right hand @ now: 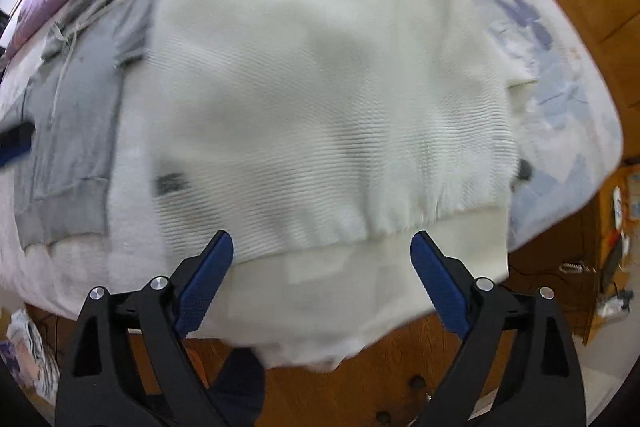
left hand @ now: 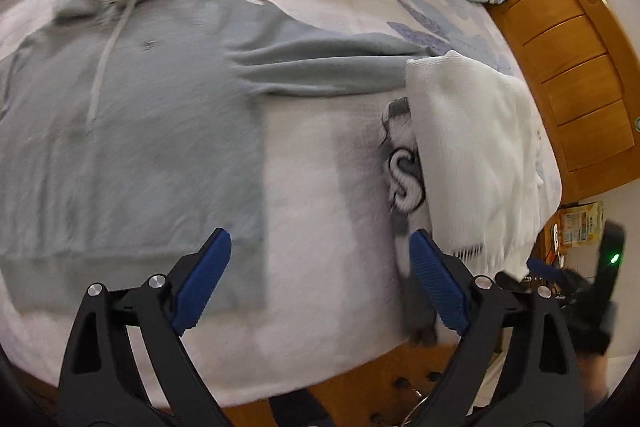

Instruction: Fold large clothes

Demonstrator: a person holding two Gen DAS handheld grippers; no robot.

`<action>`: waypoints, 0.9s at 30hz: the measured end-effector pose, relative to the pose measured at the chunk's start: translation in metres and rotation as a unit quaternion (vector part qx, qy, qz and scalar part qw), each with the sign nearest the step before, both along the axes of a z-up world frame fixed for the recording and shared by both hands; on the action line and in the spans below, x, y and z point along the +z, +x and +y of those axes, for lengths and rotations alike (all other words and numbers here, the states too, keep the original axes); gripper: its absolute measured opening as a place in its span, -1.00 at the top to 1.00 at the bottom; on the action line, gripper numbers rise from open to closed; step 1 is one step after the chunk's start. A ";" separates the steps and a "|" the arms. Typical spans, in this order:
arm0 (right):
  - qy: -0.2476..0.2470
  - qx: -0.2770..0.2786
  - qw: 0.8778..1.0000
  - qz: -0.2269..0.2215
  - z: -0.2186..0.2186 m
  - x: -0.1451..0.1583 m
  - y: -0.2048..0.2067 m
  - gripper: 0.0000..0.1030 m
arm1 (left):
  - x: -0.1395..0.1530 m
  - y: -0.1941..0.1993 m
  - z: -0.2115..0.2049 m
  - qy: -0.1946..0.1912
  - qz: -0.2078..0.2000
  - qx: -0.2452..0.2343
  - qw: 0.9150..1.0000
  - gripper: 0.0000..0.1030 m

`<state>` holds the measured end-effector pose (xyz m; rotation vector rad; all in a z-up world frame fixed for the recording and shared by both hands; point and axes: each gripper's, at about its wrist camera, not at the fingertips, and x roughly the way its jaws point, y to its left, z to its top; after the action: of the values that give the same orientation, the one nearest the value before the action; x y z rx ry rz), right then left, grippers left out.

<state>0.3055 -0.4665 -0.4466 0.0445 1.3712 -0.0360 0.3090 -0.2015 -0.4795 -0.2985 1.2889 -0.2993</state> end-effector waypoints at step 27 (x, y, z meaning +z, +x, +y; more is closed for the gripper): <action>0.034 0.045 0.971 -0.232 0.264 0.335 -0.243 -0.83 | 0.318 -0.287 0.202 0.098 -0.230 0.061 0.966 -0.90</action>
<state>0.0624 -0.2022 -0.1113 0.0451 0.9036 0.0924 0.0224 0.0007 -0.1614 -0.1268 0.8282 -0.1221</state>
